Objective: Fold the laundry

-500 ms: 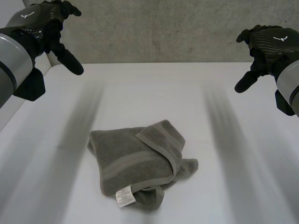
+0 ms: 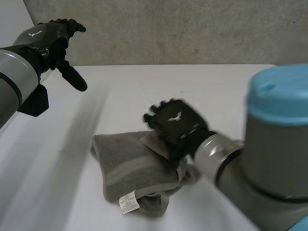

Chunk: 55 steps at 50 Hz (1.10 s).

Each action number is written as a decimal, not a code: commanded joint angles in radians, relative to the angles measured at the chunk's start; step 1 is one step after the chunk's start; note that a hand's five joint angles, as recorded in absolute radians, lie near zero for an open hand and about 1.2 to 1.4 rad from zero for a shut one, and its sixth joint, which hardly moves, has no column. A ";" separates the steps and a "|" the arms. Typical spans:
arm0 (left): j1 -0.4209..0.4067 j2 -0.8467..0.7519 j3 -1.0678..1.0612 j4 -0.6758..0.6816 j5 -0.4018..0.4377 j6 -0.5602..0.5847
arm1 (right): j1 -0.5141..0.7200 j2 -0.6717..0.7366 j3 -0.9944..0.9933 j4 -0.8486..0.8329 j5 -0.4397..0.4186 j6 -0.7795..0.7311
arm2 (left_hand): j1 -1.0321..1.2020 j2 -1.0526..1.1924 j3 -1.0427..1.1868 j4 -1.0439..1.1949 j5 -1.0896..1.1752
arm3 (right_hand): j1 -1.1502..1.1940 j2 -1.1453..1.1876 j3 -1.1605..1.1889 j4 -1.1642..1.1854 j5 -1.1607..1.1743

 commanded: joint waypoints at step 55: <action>-0.075 -0.132 -0.370 0.143 0.016 -0.009 | -0.462 -0.206 0.250 -0.379 0.006 0.138 | 0.027 0.035 0.035 0.034 0.004 | 1.171 1.174 1.173 1.165 1.169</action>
